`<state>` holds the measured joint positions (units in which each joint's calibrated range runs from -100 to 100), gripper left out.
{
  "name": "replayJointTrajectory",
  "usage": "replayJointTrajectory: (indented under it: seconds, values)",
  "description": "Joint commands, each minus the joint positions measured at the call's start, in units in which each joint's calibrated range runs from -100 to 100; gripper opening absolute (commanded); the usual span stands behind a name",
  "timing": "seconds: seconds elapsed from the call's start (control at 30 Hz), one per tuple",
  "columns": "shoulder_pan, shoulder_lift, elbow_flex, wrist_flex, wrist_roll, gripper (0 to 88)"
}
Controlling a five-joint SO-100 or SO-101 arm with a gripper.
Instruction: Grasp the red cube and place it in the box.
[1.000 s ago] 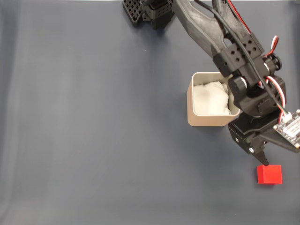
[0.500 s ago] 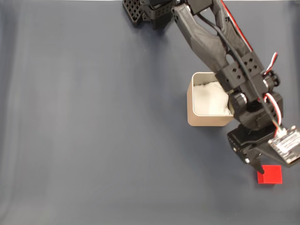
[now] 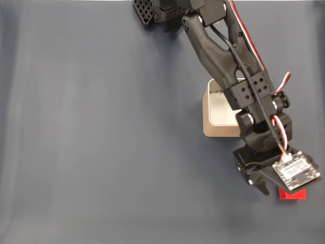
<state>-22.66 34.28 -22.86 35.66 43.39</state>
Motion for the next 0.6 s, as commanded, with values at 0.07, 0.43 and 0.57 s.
replayJointTrajectory:
  seconds: [0.07, 0.43, 0.57]
  values:
    - [0.4, 0.4, -4.0, -1.6, 0.4, 45.4]
    - [0.2, 6.8, -10.6, -2.2, 0.8, 45.5]
    - [0.0, 9.1, -13.1, -2.8, 1.5, 45.5]
